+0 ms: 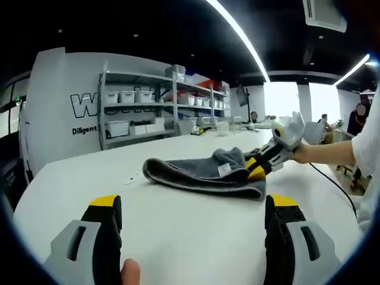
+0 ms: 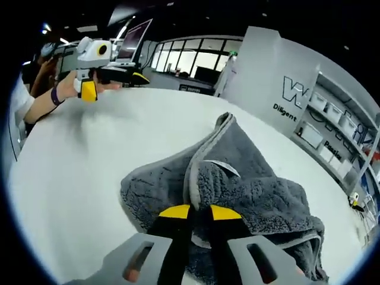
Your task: Open the folded towel by lifting each exposed corner and separating the folded layers until the towel lies flat within the target outline without major curled edges
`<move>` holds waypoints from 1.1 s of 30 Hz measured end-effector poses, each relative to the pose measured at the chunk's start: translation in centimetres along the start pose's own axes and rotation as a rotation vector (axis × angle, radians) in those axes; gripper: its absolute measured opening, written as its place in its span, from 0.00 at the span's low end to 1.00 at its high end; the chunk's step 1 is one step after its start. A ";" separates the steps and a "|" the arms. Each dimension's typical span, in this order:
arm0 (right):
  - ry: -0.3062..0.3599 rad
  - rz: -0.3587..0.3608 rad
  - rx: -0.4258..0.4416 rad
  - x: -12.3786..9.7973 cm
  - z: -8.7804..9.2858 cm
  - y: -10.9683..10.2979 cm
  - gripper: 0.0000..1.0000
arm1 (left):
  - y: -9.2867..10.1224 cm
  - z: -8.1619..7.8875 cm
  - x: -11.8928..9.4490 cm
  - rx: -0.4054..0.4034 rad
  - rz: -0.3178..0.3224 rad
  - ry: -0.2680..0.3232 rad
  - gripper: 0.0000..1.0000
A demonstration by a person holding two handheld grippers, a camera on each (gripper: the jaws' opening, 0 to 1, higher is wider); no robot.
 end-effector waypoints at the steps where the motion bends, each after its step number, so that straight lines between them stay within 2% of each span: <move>1: -0.002 0.001 -0.003 -0.2 -0.1 0.1 0.05 | 0.0 0.0 0.0 0.000 0.000 -0.001 0.99; 4: -0.001 0.011 -0.012 -0.6 -0.6 0.5 0.05 | -0.2 0.1 0.0 0.001 -0.005 -0.003 0.99; 9: -0.031 0.068 -0.093 -1.9 -2.2 1.8 0.04 | -0.4 0.2 0.0 0.001 -0.009 -0.007 0.99; 18: -0.067 0.189 -0.238 -4.4 -7.0 5.9 0.04 | -0.6 0.2 0.0 0.007 -0.012 -0.011 0.99; 27: -0.116 0.263 -0.285 -5.8 -9.7 10.7 0.04 | -1.0 0.3 0.1 0.006 -0.025 -0.017 0.99; 33: -0.140 0.305 -0.304 -6.4 -11.1 13.2 0.04 | -1.1 0.4 0.1 0.005 -0.027 -0.021 0.99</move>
Point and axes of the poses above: the point that each gripper's makers call its tool centre point, and the gripper's own axes: x roughly forward along the fingers, y roughly to its right, z roughly out of its underside, the point moved 3 cm from there along -x, roughly backward along the fingers, and after that the axes turned 15 degrees about -z, right-handed, at the moved point
